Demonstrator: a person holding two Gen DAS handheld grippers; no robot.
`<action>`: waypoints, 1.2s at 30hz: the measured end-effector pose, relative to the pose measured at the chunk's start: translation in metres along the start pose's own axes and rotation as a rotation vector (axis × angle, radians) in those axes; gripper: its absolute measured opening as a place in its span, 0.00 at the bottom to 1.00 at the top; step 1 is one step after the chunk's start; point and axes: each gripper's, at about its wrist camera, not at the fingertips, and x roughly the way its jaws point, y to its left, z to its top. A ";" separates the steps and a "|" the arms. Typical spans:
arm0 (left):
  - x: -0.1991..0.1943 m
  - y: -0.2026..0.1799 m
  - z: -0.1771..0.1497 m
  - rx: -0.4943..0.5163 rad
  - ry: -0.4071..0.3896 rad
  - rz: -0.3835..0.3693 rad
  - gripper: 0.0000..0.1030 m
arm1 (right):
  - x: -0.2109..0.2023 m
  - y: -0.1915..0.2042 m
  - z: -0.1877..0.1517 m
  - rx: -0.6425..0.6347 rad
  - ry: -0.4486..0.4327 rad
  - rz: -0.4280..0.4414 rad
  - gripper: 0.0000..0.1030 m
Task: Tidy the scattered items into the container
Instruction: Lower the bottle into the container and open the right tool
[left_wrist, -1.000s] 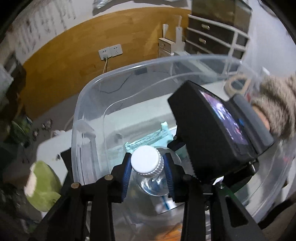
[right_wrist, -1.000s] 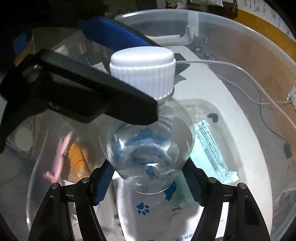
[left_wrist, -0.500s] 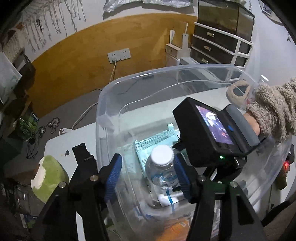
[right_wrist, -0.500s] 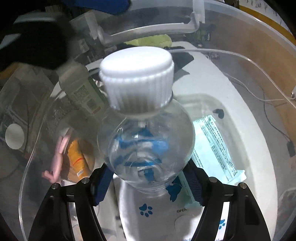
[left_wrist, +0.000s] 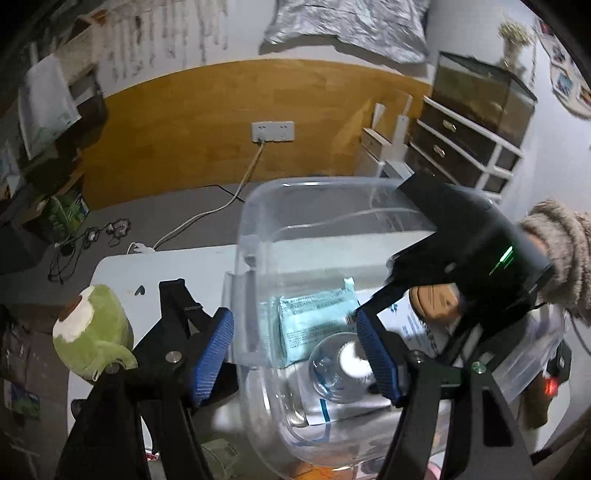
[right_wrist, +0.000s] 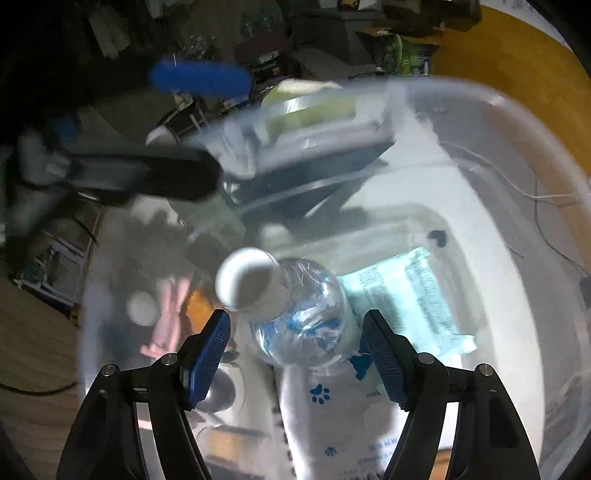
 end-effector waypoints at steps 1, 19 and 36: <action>-0.002 0.003 0.000 -0.013 -0.011 0.002 0.67 | -0.007 0.004 0.001 0.010 0.001 -0.003 0.72; -0.014 0.039 -0.008 -0.149 -0.071 0.041 0.67 | 0.121 -0.019 0.055 0.066 0.285 -0.157 0.22; -0.023 0.035 -0.018 -0.139 -0.053 0.046 0.67 | 0.122 -0.025 0.057 0.160 0.301 -0.100 0.20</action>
